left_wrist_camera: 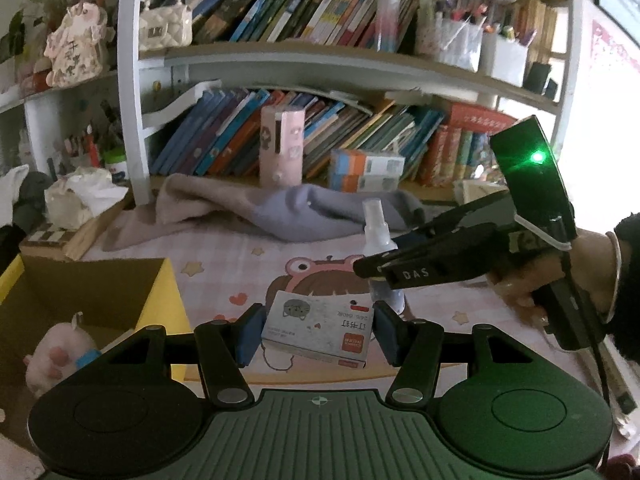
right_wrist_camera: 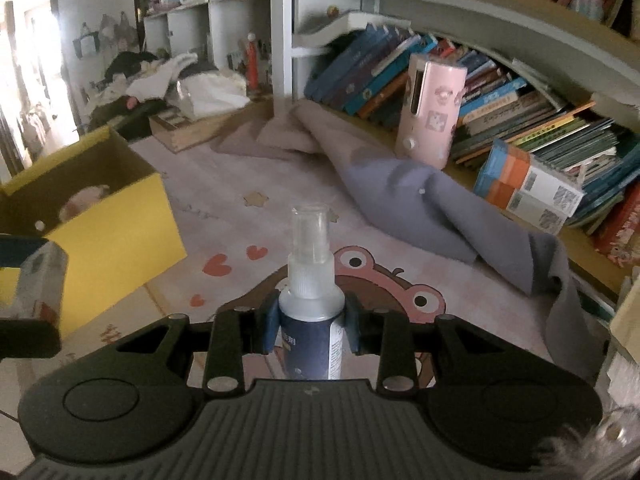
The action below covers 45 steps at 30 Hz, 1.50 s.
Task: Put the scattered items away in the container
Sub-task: 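Lift the medicine box and spray bottle and carry both toward the yellow box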
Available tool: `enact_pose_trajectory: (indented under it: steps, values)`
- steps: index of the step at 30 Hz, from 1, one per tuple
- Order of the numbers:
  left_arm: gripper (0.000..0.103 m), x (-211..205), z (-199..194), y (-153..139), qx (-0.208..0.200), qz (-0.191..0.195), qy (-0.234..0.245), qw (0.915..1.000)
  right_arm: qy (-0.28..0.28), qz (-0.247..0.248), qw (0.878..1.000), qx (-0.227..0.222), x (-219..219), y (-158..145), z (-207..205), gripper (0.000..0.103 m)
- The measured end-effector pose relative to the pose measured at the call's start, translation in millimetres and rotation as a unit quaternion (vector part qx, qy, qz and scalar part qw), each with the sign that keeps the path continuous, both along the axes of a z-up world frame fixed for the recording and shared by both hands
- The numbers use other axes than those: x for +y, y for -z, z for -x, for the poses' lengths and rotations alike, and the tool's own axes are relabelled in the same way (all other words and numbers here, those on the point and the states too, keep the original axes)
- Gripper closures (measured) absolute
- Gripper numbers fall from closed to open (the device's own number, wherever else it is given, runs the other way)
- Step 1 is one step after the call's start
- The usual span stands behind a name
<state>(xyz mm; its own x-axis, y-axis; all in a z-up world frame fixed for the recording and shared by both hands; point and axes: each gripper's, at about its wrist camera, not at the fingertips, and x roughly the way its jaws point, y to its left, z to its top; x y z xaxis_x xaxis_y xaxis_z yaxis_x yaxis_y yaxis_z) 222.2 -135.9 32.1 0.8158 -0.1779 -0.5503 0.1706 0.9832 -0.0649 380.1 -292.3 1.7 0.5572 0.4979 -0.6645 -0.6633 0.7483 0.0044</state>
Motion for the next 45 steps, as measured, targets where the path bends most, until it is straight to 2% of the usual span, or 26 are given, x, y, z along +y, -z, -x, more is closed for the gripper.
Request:
enact_pose_trajectory:
  steps: [9, 15, 22, 29, 37, 45]
  values:
    - [0.046, 20, 19, -13, -0.03, 0.013, 0.032, 0.9989, 0.025, -0.02, 0.999, -0.018, 0, -32, 52, 0.073]
    - [0.046, 54, 42, -20, -0.039, 0.022, 0.067, 0.9967, 0.062, -0.026, 0.997, -0.025, 19, -47, 95, 0.073]
    - [0.046, 109, 69, -24, -0.044, 0.029, 0.081, 0.9953, 0.083, -0.034, 0.995, -0.034, 58, -65, 140, 0.073]
    - [0.046, 168, 83, -24, -0.052, 0.03, 0.074, 0.9955, 0.076, -0.046, 0.995, -0.04, 116, -71, 173, 0.073]
    - [0.046, 227, 83, -15, -0.051, 0.015, 0.061, 0.9967, 0.06, -0.045, 0.997, -0.033, 185, -67, 185, 0.073]
    - [0.046, 266, 54, 9, -0.025, -0.001, 0.049, 0.9985, 0.05, -0.03, 0.998, -0.019, 239, -60, 168, 0.073]
